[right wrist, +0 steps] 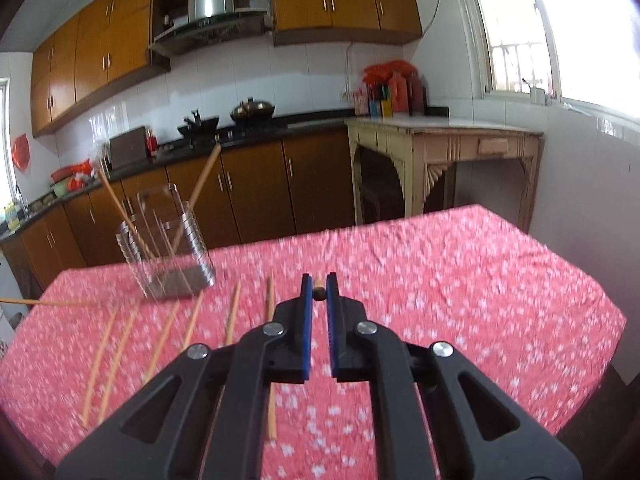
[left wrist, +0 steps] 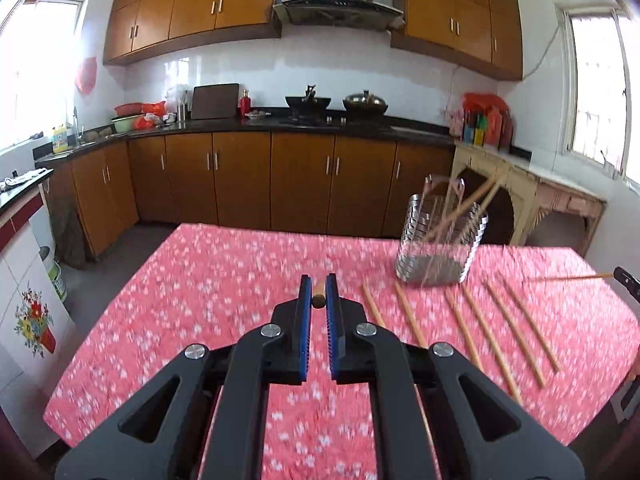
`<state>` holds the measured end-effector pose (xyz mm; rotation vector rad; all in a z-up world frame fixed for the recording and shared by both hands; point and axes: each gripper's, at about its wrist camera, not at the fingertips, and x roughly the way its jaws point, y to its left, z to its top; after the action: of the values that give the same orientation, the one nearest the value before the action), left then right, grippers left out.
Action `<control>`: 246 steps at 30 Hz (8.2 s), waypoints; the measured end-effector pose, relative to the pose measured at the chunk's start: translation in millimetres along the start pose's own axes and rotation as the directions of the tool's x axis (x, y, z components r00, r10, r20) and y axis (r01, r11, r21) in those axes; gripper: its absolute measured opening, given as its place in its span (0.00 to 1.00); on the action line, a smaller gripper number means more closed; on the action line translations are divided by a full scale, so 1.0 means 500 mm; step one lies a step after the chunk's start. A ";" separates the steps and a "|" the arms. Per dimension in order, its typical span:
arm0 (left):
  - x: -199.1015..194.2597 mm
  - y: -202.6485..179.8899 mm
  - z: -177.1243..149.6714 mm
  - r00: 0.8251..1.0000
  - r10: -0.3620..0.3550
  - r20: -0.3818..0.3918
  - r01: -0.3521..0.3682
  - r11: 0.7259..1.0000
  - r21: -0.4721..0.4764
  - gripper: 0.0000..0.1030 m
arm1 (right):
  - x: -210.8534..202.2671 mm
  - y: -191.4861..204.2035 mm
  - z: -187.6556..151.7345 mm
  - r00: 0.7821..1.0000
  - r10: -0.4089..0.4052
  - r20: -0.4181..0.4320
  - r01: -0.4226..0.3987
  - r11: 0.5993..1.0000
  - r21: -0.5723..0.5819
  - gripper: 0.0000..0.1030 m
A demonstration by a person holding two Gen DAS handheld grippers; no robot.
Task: Organize utensils
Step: 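Lift both chopsticks and carry them above the wire holder, then open both tools to release the chopsticks into the holder, then close the right tool on a chopstick while the left tool grasps another, then lift both held chopsticks and carry them above the wire holder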
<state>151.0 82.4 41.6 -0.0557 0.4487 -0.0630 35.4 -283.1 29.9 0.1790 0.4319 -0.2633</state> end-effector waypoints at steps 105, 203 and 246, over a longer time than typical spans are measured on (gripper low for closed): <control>0.119 -0.166 0.265 0.999 0.030 0.029 -0.032 0.998 0.045 0.31 | 0.143 0.186 0.211 0.980 0.194 -0.054 -0.198 0.977 -0.081 0.32; -0.011 -0.092 -0.027 1.000 0.017 -0.008 -0.016 0.994 0.113 0.07 | -0.012 0.101 -0.008 0.998 0.058 0.015 -0.056 0.991 -0.120 0.08; 0.036 -0.119 0.281 0.987 -0.086 0.136 0.077 0.994 0.074 0.07 | 0.006 0.186 0.341 0.945 0.244 0.218 -0.242 0.970 -0.034 0.08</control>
<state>225.5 27.5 164.4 -0.0110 0.3046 -0.1539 131.1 -233.7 191.6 0.1920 0.1870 -0.0374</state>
